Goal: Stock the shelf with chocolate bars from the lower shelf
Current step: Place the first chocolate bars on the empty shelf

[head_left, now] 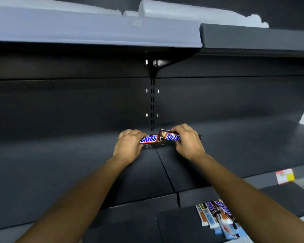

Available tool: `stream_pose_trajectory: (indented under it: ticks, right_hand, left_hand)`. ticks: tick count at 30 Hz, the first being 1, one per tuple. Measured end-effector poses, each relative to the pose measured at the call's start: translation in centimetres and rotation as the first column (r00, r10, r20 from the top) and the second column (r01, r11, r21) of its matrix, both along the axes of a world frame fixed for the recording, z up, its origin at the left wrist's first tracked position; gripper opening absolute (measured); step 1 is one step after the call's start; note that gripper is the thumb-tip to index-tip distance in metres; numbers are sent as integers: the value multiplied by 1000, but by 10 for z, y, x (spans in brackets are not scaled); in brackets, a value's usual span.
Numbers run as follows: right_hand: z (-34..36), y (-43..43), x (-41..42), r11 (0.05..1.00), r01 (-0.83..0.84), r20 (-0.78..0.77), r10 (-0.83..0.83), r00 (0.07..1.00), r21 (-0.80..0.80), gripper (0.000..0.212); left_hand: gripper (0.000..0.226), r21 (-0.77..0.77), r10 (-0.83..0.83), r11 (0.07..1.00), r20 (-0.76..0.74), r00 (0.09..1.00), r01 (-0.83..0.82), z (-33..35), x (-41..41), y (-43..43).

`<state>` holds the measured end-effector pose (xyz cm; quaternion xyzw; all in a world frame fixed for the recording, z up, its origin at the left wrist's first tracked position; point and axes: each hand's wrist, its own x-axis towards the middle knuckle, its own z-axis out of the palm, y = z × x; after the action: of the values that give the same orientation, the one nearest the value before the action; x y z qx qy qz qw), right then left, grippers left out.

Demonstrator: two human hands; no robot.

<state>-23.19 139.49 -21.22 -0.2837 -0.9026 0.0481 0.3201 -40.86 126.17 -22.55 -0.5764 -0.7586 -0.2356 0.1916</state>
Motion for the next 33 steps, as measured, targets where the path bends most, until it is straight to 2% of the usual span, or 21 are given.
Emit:
stream_pose_trajectory:
  ticks: [10,14,33]
  right_hand:
    - [-20,39,-57,987,-154,-16,154,988,-45,43]
    - [-27,41,-69,987,-151,-14,150,989,-53,45]
    - [-51,45,-92,994,-103,-52,101,994,-31,43]
  left_hand:
    - [30,-15,198,980,96,976,-197,-25,-26,17]
    - [27,-2,253,967,113,961,-254,-31,-35,20]
    - [28,-22,252,968,82,964,-251,-39,-64,40]
